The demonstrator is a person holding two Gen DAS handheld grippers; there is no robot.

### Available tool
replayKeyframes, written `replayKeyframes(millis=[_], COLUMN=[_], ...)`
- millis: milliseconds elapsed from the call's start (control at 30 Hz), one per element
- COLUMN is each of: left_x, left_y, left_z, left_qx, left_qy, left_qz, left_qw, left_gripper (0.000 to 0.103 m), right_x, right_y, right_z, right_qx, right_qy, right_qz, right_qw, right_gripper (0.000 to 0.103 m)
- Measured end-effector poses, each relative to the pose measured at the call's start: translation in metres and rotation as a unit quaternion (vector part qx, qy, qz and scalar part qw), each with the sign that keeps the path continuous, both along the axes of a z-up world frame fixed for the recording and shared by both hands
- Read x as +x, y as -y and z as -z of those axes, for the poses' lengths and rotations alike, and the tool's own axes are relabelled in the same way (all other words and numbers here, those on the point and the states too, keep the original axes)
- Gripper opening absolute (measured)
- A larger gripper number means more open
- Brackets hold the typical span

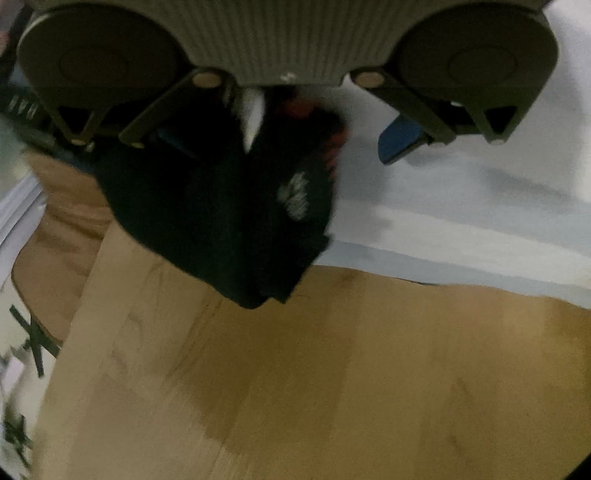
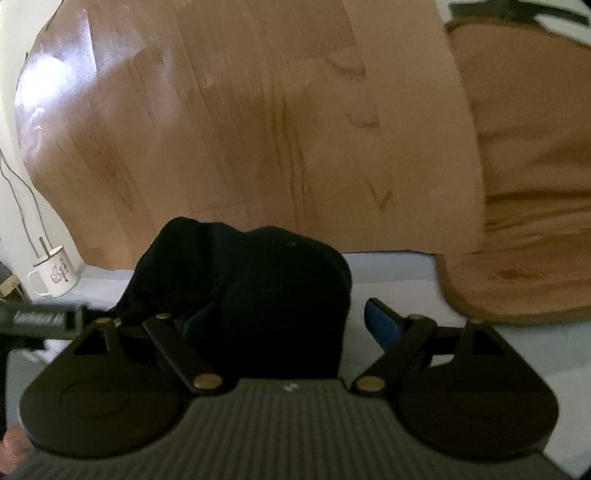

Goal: Fold small clothes

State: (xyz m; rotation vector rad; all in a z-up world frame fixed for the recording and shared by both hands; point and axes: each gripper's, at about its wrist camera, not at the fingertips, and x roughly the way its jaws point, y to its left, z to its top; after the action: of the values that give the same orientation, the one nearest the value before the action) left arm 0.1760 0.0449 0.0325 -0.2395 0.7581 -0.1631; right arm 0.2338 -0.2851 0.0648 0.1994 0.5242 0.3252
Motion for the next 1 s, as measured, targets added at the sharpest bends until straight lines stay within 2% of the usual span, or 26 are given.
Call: replayKeyframes(millis=[167, 267, 367, 500, 633, 833, 900, 1000], left_x=[-0.062, -0.086, -0.11, -0.138, -0.164, -0.186, -0.192, -0.202], left_y=[0.006, 0.009, 0.01, 0.01, 0.01, 0.008, 0.008, 0.006], left_z=[-0.002, -0.003, -0.003, 0.001, 0.005, 0.003, 0.004, 0.004], left_qx=[0.065, 0.097, 0.118, 0.133, 0.147, 0.159, 0.171, 0.18], left_qy=[0.031, 0.029, 0.031, 0.025, 0.019, 0.012, 0.0, -0.005], left_qz=[-0.016, -0.017, -0.015, -0.015, -0.022, -0.04, -0.044, -0.054], left_qw=[0.9972, 0.9948, 0.9924, 0.9907, 0.9887, 0.9864, 0.9842, 0.9822], left_gripper=[0.103, 0.103, 0.103, 0.103, 0.103, 0.103, 0.103, 0.103], right_x=[-0.03, -0.051, -0.074, -0.108, -0.136, -0.156, -0.166, -0.185], right_y=[-0.006, -0.013, -0.02, -0.032, -0.04, -0.047, -0.048, -0.044], right_z=[0.001, -0.001, 0.0, 0.007, 0.014, 0.021, 0.021, 0.022], right_qx=[-0.031, -0.052, -0.078, -0.111, -0.125, -0.122, -0.124, -0.1], right_qy=[-0.017, -0.02, -0.027, -0.03, -0.044, -0.07, -0.07, -0.076], right_qz=[0.043, 0.076, 0.085, 0.085, 0.079, 0.084, 0.088, 0.086], right_qw=[0.998, 0.996, 0.993, 0.99, 0.988, 0.987, 0.986, 0.988], right_gripper=[0.089, 0.09, 0.091, 0.094, 0.094, 0.095, 0.097, 0.103])
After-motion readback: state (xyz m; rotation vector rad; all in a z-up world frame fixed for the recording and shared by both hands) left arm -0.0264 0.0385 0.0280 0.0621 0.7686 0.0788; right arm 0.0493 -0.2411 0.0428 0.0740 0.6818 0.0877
